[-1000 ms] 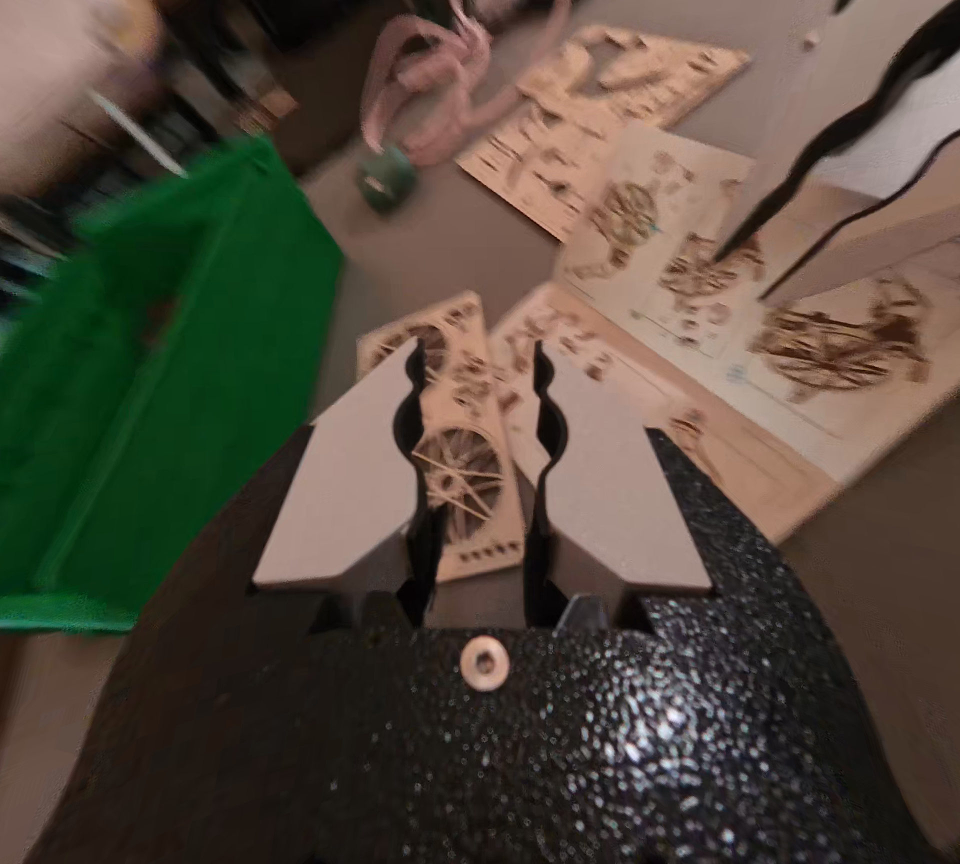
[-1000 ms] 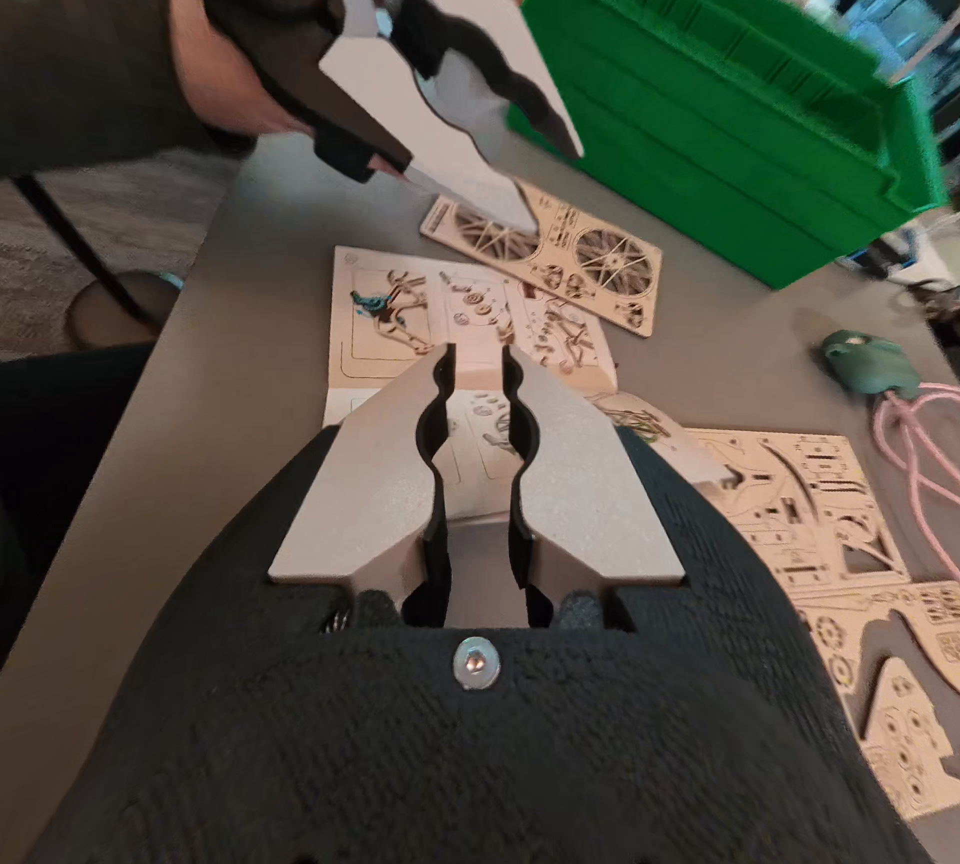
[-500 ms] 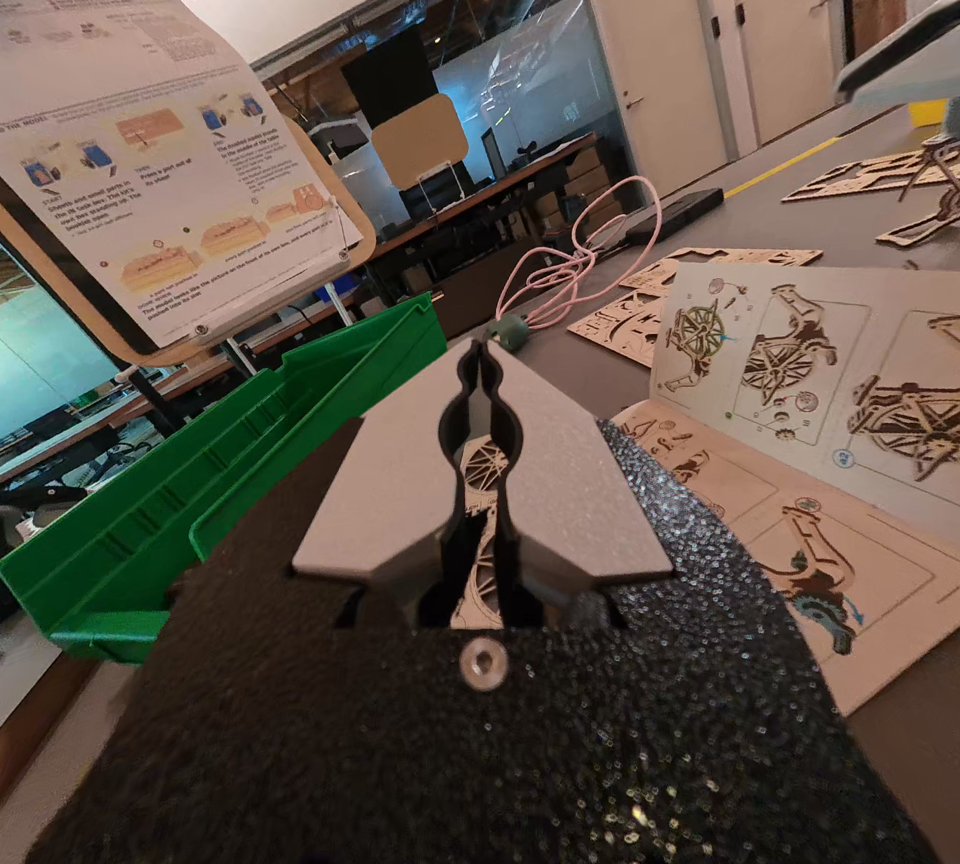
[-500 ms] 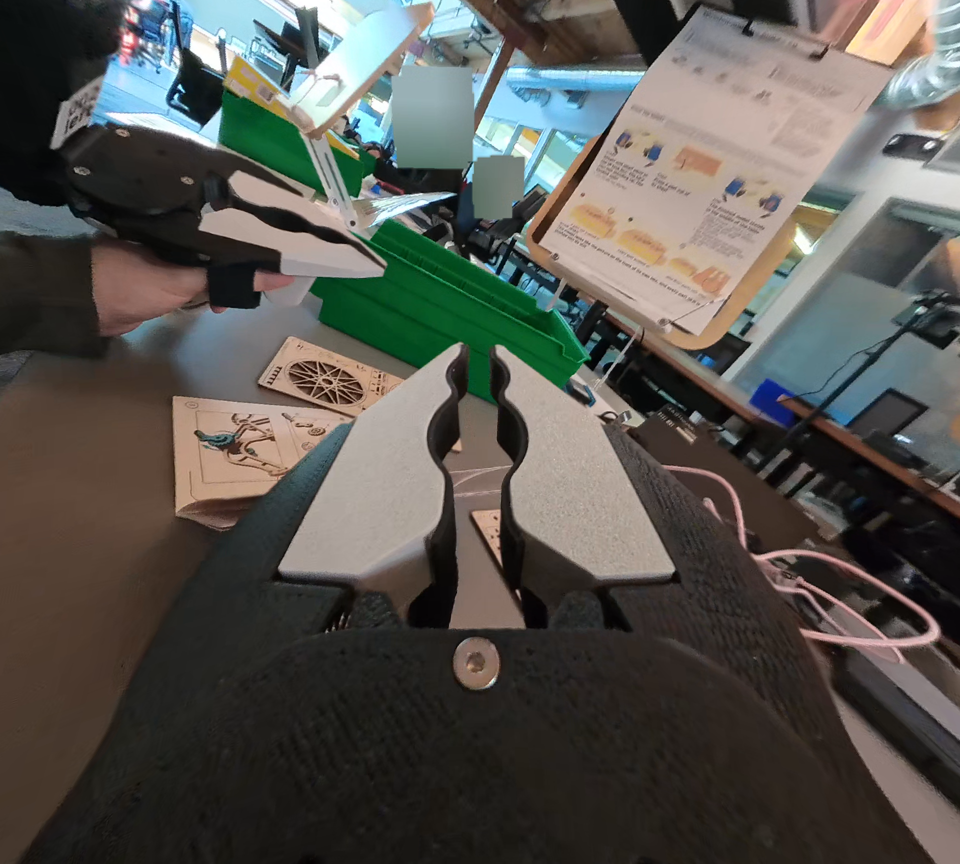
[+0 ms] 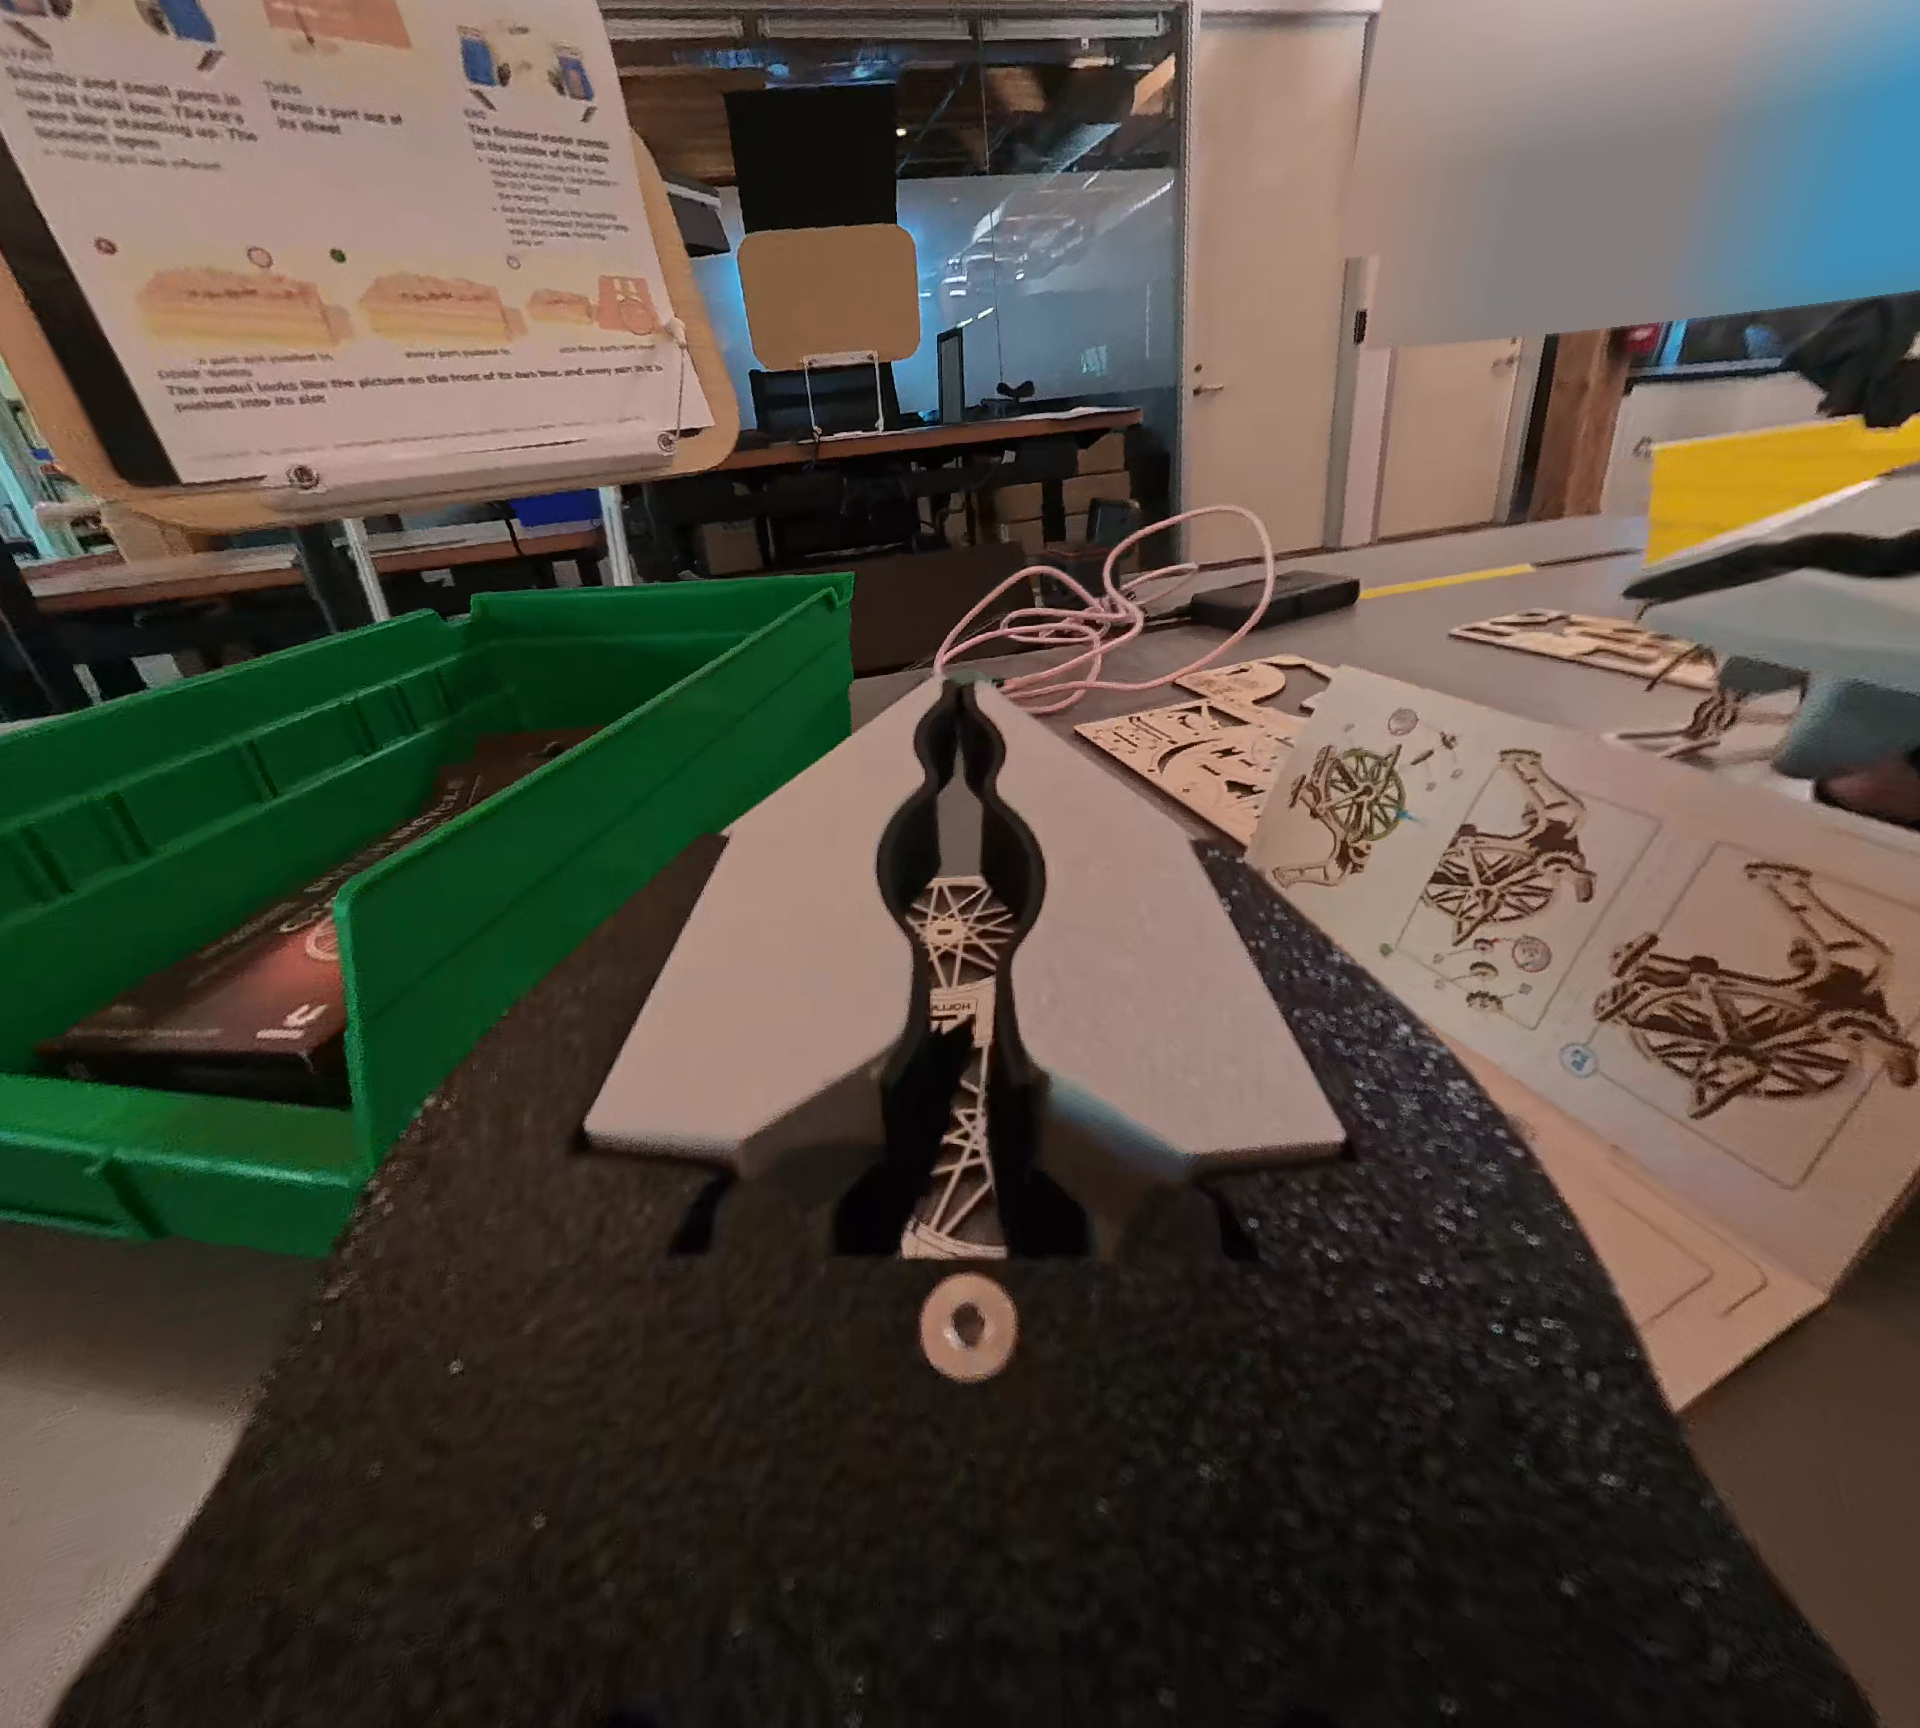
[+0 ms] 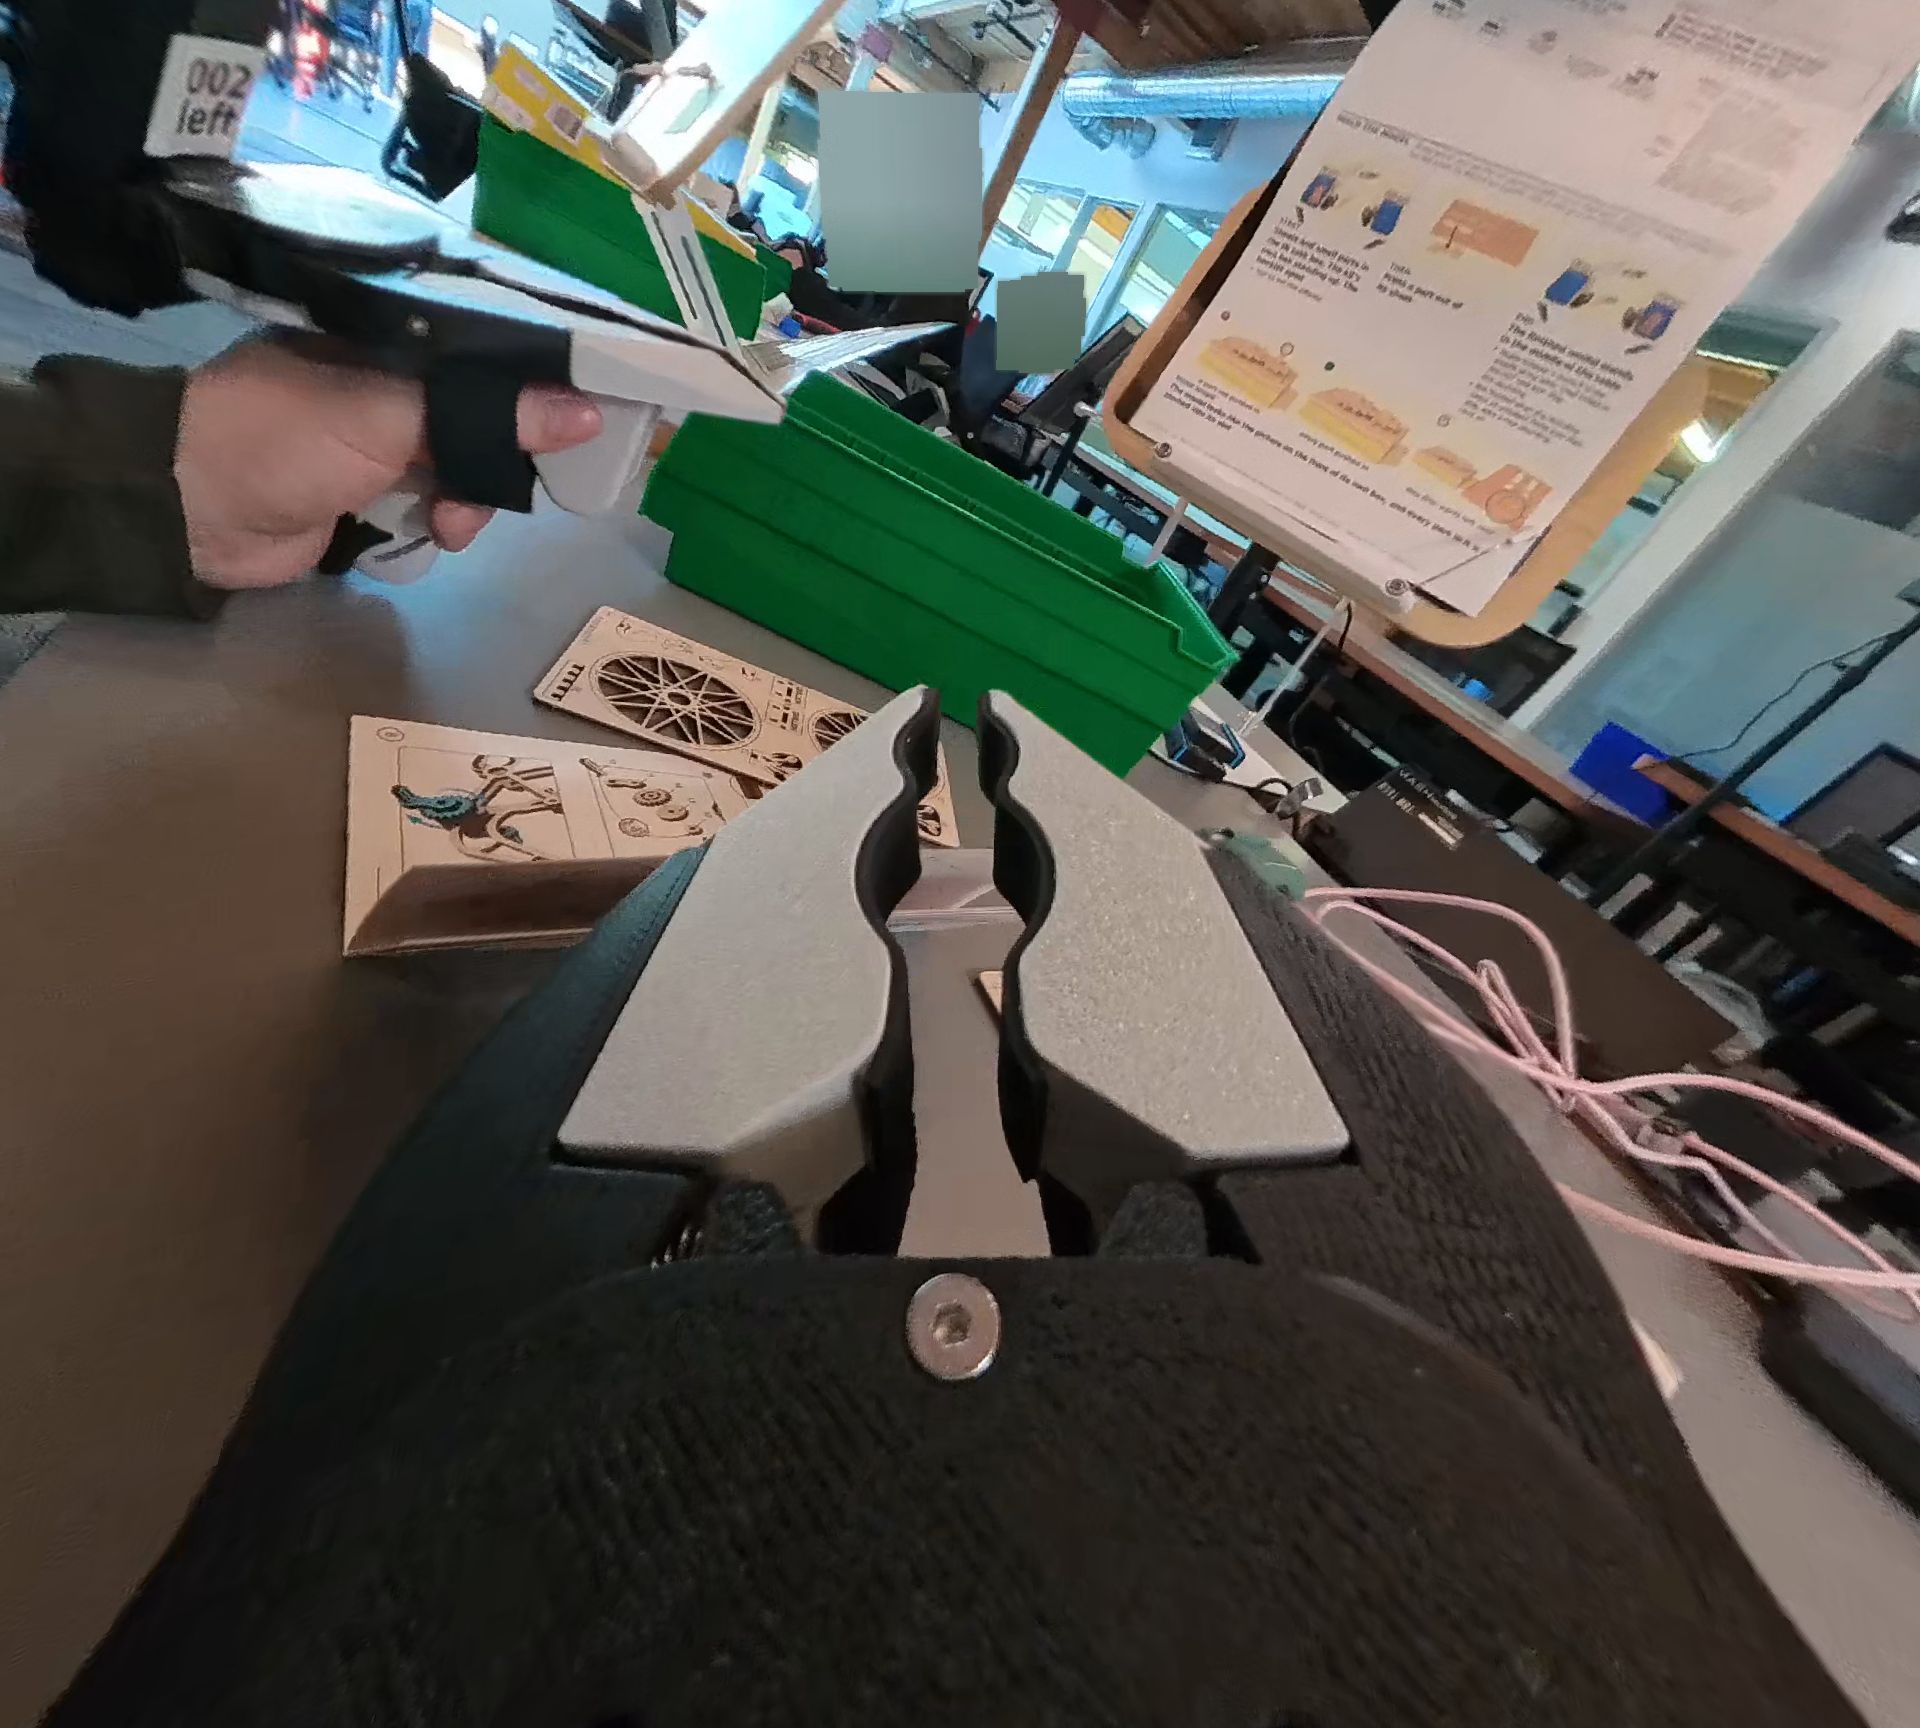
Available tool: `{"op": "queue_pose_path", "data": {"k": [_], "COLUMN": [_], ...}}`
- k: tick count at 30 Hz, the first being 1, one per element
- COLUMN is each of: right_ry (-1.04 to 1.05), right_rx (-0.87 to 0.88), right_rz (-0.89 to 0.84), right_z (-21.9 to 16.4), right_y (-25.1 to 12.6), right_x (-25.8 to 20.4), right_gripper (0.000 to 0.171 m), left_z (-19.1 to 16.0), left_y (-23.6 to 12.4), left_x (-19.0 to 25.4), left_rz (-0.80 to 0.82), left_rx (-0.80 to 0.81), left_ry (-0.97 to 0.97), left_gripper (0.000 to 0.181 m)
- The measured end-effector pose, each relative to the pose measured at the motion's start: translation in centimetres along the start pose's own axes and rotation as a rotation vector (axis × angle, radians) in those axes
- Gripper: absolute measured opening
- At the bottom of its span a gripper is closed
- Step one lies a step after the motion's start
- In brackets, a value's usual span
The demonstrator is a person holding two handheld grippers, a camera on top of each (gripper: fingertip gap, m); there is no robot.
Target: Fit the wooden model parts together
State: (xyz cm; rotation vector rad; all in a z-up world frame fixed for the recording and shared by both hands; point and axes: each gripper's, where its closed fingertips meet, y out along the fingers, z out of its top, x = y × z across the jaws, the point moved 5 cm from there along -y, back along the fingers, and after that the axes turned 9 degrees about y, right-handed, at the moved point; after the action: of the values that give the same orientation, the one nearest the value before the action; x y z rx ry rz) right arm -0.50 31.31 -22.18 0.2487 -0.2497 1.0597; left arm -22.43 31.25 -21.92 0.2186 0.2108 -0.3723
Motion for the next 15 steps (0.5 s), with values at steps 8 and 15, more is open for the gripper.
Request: {"op": "queue_pose_path", "data": {"k": [8, 15], "right_ry": [0.024, -0.002], "right_rx": [0.017, 0.085], "right_rz": [0.022, 0.118], "right_z": [0.1, 1.2], "right_y": [-0.1, -0.7], "right_x": [0.0, -1.5], "right_gripper": [0.005, 0.01], "left_z": [0.0, 0.0], "left_y": [-0.2, -0.1], "left_x": [0.0, 0.0], "left_rz": [-0.019, -0.021], "left_rx": [0.016, 0.013], "left_ry": [-0.029, -0.028], "left_gripper": [0.0, 0.0]}}
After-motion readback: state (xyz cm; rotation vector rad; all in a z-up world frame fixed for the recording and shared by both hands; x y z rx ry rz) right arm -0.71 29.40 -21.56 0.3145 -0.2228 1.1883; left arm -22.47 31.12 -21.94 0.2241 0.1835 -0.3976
